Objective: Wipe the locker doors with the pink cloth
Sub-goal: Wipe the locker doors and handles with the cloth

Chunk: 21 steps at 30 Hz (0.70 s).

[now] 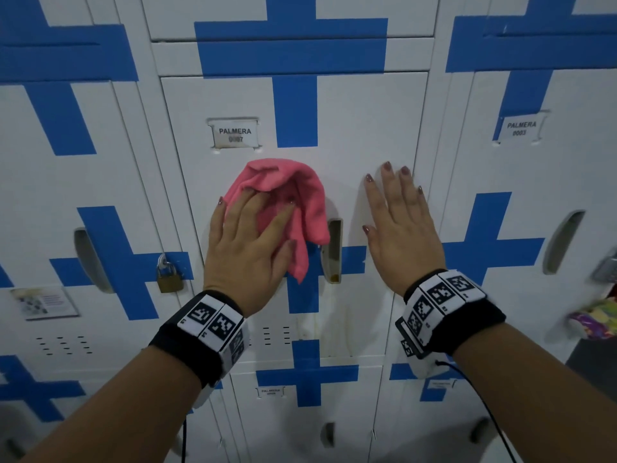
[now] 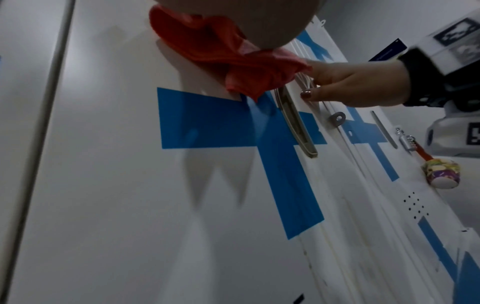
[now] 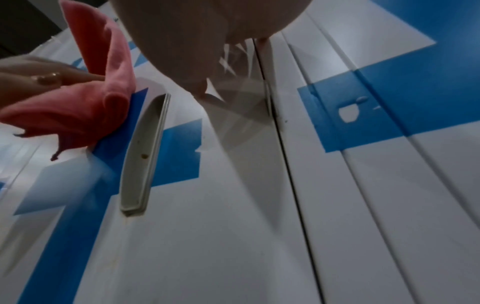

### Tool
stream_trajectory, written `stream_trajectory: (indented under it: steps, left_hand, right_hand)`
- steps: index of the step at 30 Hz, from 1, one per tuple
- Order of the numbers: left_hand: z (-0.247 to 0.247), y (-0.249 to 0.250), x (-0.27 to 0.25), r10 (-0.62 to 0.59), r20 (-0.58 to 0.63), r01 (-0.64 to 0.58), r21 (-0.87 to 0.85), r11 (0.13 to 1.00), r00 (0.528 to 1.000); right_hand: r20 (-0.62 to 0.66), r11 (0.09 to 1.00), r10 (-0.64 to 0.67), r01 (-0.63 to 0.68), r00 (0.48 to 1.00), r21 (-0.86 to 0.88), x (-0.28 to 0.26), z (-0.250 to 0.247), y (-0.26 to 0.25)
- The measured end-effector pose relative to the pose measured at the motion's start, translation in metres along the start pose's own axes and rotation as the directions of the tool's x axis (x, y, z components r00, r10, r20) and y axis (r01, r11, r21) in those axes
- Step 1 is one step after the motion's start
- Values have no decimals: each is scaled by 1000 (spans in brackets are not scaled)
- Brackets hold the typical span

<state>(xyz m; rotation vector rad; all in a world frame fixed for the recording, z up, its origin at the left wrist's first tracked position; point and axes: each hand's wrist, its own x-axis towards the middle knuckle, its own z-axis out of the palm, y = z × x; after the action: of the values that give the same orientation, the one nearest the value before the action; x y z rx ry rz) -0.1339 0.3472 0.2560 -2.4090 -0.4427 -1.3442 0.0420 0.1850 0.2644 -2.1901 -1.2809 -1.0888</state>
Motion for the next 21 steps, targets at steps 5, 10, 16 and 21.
stream_trajectory:
  steps: [5, 10, 16, 21]
  left_hand:
    - [1, 7, 10, 56, -127, -59, -18, 998, 990]
    - [5, 9, 18, 99, 31, -100, 12, 995, 995]
    - [17, 11, 1, 22, 135, -6, -115, 993, 991]
    - [23, 16, -10, 93, 30, -94, 58, 994, 995]
  right_hand:
    - [32, 1000, -2, 2, 999, -27, 1, 3, -2]
    - [41, 1000, -8, 9, 999, -21, 0, 9, -8]
    - [34, 1000, -6, 6, 999, 7, 0, 12, -13]
    - [16, 1000, -10, 9, 1000, 7, 0, 15, -12]
